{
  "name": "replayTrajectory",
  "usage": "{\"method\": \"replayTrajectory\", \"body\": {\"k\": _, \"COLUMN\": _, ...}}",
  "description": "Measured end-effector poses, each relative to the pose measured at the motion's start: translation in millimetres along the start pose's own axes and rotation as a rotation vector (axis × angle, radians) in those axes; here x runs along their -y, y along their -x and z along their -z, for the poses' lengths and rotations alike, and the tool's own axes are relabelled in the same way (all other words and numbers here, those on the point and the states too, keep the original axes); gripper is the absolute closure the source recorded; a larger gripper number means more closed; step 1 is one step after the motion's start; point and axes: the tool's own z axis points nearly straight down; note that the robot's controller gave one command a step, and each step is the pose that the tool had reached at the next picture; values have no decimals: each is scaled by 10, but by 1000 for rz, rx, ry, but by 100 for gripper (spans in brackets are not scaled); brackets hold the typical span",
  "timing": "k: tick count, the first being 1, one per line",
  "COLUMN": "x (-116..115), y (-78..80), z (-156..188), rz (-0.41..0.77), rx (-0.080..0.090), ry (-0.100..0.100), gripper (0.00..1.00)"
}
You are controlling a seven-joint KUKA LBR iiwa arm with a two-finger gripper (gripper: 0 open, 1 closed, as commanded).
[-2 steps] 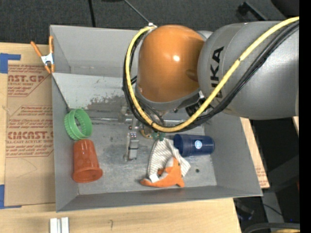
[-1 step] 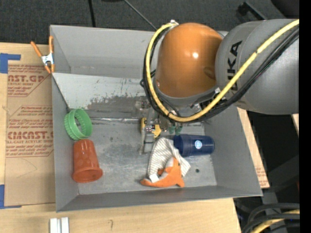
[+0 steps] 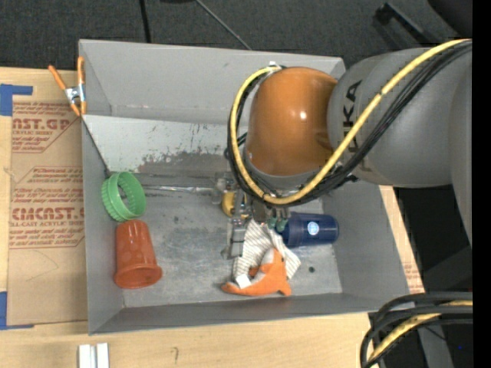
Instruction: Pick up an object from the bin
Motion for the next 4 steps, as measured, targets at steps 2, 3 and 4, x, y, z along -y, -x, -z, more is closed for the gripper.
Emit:
{"method": "replayTrajectory", "body": {"k": 2, "x": 185, "y": -98, "z": 5, "rz": 66, "rx": 10, "ry": 5, "gripper": 0}}
{"method": "replayTrajectory", "body": {"k": 3, "x": 438, "y": 214, "z": -656, "rz": 277, "rx": 3, "ry": 4, "gripper": 0}}
{"method": "replayTrajectory", "body": {"k": 4, "x": 572, "y": 127, "z": -864, "rz": 237, "rx": -6, "ry": 6, "gripper": 0}}
